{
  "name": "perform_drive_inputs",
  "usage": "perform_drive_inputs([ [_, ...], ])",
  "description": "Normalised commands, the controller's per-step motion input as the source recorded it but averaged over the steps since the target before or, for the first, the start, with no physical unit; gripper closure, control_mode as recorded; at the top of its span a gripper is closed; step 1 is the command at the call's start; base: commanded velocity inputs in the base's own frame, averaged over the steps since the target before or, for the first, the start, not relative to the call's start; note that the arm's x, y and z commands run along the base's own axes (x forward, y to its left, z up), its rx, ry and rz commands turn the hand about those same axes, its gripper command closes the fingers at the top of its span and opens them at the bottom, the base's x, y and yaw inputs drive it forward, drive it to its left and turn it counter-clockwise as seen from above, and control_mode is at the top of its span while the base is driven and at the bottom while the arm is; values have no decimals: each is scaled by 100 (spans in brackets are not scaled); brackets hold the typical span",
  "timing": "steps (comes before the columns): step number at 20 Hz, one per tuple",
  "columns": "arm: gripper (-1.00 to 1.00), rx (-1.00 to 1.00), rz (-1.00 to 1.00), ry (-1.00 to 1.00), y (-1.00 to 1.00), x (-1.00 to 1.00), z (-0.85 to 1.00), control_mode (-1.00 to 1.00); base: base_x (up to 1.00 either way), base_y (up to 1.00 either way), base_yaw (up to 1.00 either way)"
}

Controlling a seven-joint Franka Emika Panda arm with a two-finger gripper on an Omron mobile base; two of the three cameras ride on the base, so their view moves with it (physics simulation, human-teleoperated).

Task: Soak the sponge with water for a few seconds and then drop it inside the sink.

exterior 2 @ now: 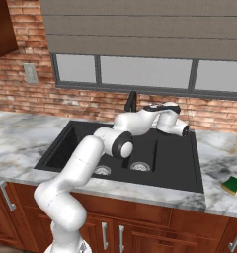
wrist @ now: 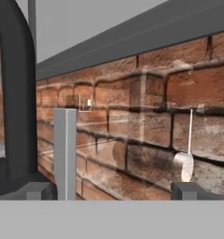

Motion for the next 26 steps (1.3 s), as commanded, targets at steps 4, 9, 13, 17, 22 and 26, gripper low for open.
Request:
perform_drive_inputs([
  [4,-100,0,0,0,1,1,-1,-100,0,0,0],
  [9,-100,0,0,0,14,0,0,-100,0,0,0],
  [13,-100,0,0,0,23,0,0,-100,0,0,0],
  [17,-100,0,0,0,13,0,0,-100,0,0,0],
  [22,-100,0,-3,0,0,14,0,-100,0,0,0],
  [26,-100,0,-6,0,0,14,-5,-100,0,0,0],
])
